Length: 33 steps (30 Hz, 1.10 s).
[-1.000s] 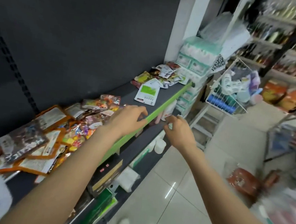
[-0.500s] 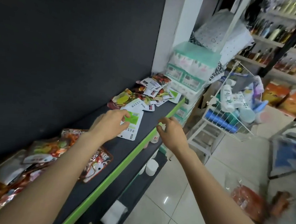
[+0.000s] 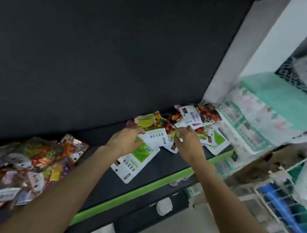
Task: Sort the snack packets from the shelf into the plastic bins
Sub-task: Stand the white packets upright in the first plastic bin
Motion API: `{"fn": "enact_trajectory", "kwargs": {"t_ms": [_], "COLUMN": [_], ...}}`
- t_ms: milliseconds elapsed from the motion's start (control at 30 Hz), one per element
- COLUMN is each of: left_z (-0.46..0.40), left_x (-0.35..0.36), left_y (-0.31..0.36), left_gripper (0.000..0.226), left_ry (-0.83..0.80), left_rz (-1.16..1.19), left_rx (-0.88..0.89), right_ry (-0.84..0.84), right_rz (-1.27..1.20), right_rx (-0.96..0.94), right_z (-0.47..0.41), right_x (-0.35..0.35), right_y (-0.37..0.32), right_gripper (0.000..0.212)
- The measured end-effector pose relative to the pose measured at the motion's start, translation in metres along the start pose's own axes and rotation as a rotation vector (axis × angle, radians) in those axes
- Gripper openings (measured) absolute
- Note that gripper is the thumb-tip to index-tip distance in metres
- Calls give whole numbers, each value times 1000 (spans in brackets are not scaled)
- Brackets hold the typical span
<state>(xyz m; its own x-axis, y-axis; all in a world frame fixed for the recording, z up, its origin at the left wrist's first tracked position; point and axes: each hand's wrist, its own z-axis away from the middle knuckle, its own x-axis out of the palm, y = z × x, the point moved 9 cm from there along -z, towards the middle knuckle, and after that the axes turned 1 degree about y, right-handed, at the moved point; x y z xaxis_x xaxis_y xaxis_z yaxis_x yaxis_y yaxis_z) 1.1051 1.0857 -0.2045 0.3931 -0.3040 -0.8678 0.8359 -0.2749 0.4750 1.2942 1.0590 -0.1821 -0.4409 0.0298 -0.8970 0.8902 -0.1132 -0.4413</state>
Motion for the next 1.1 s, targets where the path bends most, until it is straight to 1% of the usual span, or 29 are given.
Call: {"fn": "enact_trajectory", "kwargs": {"t_ms": [100,167,267,333,400,433,500,567,600,700,800,900,933,1033,1100], "left_z": [-6,-8,-11,-11,-12,-13,-17,-18,-18,-16,-9,7,11,22,30], "left_x": [11,17,30,41,50,52,53,54,55,49,27,2,-5,-22,-34], "left_y": [-16,-29,-49,-55,-55,-56,-62,-70,-72,-77,-82,-89,-90,-84,-79], "left_gripper": [36,39,56,69,75,77,77,68,62,42,26,14,12,18,15], "left_ry": [22,47,28,-24,-69,-67,-27,-7,-5,45,152,270,308,408,487], "left_rz": [154,240,244,289,335,322,280,254,267,340,347,435,475,541,519], "left_rx": [-84,-152,-232,-285,-316,-321,-350,-402,-433,-465,-454,-469,-461,-439,-461], "right_ry": [-60,-97,-143,-192,-269,-316,-388,-405,-392,-327,-197,-111,-106,-77,-32], "right_rz": [-20,11,5,9,33,56,113,192,233,305,311,199,146,44,23], "right_rx": [-26,-48,-95,-110,-126,-139,-170,-199,-212,-237,-299,-314,-293,-253,-260], "right_z": [-18,-29,-43,-50,-53,-53,-54,-55,-57,-60,-60,-61,-64,-69,-70], "right_x": [12,23,44,61,78,86,95,97,95,87,74,62,60,55,52], "right_y": [8,10,8,9,11,13,16,18,18,15,10,10,12,14,11], "right_gripper": [44,49,57,63,69,72,81,88,88,76,49,29,26,23,23]}}
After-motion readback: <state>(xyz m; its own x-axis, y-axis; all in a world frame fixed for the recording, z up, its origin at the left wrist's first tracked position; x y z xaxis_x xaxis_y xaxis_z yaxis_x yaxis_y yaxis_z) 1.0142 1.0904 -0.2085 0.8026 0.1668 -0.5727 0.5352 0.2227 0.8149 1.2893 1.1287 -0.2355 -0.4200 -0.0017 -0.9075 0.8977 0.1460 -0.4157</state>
